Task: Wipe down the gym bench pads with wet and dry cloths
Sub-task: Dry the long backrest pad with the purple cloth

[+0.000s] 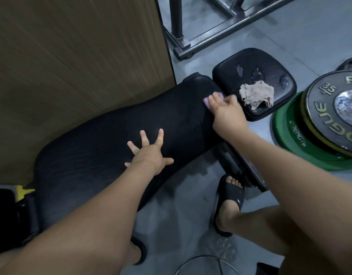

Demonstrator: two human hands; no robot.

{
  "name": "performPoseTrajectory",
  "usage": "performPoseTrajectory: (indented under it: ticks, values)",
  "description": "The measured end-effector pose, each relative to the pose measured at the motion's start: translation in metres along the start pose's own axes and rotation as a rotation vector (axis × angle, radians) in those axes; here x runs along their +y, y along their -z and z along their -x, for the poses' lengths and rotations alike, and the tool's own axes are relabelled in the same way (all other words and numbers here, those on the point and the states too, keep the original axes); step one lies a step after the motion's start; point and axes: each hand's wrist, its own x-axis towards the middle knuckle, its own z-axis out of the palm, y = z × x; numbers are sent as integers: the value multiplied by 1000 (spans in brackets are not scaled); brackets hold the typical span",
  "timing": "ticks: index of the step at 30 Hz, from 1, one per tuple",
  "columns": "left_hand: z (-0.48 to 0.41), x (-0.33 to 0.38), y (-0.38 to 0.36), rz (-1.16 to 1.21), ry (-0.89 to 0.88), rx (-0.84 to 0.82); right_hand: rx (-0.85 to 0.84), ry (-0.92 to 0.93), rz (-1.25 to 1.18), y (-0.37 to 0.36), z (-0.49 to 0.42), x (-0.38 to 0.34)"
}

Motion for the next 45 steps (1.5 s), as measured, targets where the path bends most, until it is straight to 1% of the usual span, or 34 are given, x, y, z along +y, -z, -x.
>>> performPoseTrajectory:
  ticks: [2,3,4,5,6,8,10,11,12,13,16,17,18,19,21,22,23,24,27,30,33,35,36,39,40,41,42,43,45]
  values:
    - [3,-1,0,15,-8,-1,-30,-46,28,8,-22,-5]
    - [3,-2,0,20,-14,3,-17,-65,7,8,-24,-7]
    - [4,-2,-1,23,-17,4,-9,-71,-25,8,-18,-11]
    - [4,-2,-1,24,-16,3,-7,-36,-59,6,-7,-14]
    - [4,-1,-1,22,-13,2,-10,44,-72,0,9,-18]
    - [4,0,0,16,-6,-3,-66,261,-56,-10,47,-28]
    - [4,0,1,16,-6,-4,-101,377,-45,-15,61,-28]
    - [4,-1,0,17,-8,-4,-92,392,-39,-12,54,-23]
    - [5,-1,0,16,-11,-3,-62,361,-32,-8,43,-18]
    - [5,-1,-1,13,-13,-1,-32,289,-36,-4,33,-13]
    - [4,-2,-1,11,-7,2,78,13,-23,7,13,-12]
    - [4,-2,0,12,-5,-1,79,-15,-21,5,15,-19]
    - [4,-1,0,10,-5,-3,54,16,-27,3,22,-29]
    - [4,-1,0,7,-3,-4,6,118,-18,-2,31,-39]
    - [4,0,0,1,3,-6,-97,389,45,-11,48,-47]
    - [4,1,1,-1,8,-6,-114,488,71,-10,52,-47]
    - [5,1,0,-4,10,-5,-102,539,70,-7,52,-44]
    - [4,0,0,-5,10,-3,-64,548,54,-3,50,-41]
    - [2,-2,-1,-4,2,3,-27,479,36,4,50,-38]
    - [1,-2,-2,-5,1,9,81,463,43,6,56,-44]
    - [3,-1,-1,-6,6,1,44,484,-34,10,57,-45]
    - [4,-1,0,-1,3,7,12,456,-76,13,44,-38]
    - [4,-1,0,1,-1,11,-6,398,-86,14,32,-35]
    - [5,-3,-1,11,-5,18,-71,89,-71,19,-7,-30]
    - [4,-3,-1,11,-4,20,-69,28,-67,19,-12,-34]
    - [3,-3,-1,10,1,17,-71,18,-71,17,-12,-42]
    - [2,-3,-2,12,7,12,-64,81,-92,13,-6,-50]
    - [1,-2,-2,14,13,7,-61,203,-125,9,5,-58]
    - [-1,-1,-2,20,18,-2,-108,477,-180,3,25,-63]
